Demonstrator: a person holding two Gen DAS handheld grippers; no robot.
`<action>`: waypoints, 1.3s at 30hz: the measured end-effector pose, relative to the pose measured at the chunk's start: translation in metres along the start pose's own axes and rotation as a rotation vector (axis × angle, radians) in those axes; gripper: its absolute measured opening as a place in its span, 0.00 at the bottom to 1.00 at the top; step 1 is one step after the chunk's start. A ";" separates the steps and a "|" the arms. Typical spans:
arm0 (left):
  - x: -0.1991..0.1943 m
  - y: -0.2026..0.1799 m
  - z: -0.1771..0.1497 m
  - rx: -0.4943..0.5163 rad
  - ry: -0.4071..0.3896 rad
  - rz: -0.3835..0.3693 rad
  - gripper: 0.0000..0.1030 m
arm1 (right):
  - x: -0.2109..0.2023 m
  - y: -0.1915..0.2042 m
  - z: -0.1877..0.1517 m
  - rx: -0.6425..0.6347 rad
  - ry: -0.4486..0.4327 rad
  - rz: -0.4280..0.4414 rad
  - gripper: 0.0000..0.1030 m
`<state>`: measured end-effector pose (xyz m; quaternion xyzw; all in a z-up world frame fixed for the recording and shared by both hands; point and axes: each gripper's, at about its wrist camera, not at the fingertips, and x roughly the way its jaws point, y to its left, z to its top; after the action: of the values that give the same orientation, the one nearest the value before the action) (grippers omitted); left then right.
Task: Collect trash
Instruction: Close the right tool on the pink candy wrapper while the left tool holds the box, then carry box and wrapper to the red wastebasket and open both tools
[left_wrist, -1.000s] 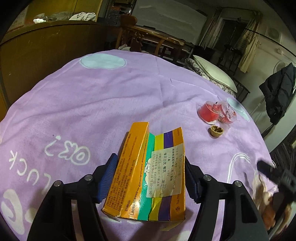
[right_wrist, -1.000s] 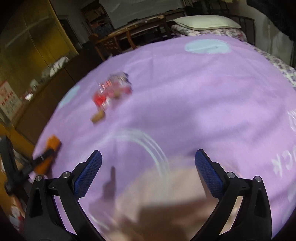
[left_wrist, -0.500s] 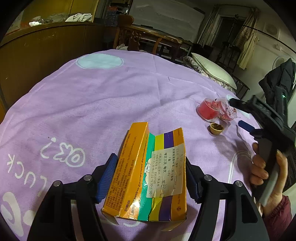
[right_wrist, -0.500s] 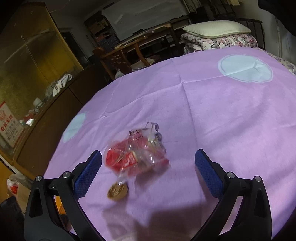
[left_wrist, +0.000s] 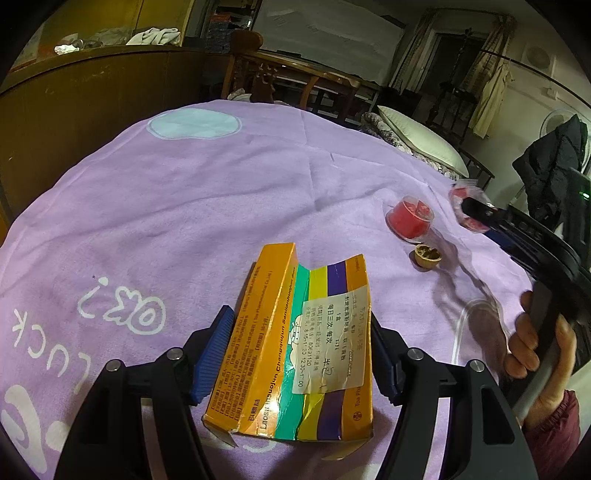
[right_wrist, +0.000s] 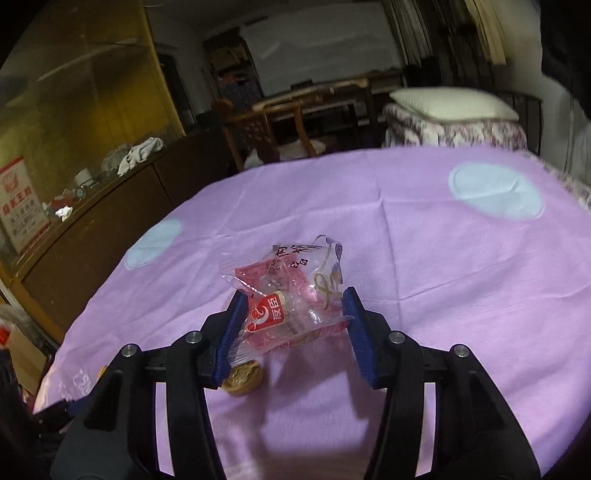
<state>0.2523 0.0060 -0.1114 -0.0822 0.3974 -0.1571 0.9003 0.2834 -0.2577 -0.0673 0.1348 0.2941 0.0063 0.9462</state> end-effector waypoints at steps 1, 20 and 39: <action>-0.001 0.000 0.000 0.002 -0.002 -0.001 0.65 | -0.005 0.000 -0.001 0.004 -0.004 0.006 0.51; -0.106 -0.019 -0.035 0.044 -0.077 0.047 0.65 | -0.117 -0.015 -0.081 0.087 0.050 0.047 0.51; -0.274 -0.015 -0.065 0.066 -0.234 0.094 0.65 | -0.248 0.059 -0.087 -0.054 -0.127 0.246 0.51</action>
<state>0.0267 0.0858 0.0380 -0.0516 0.2877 -0.1173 0.9491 0.0341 -0.2017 0.0164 0.1445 0.2145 0.1216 0.9583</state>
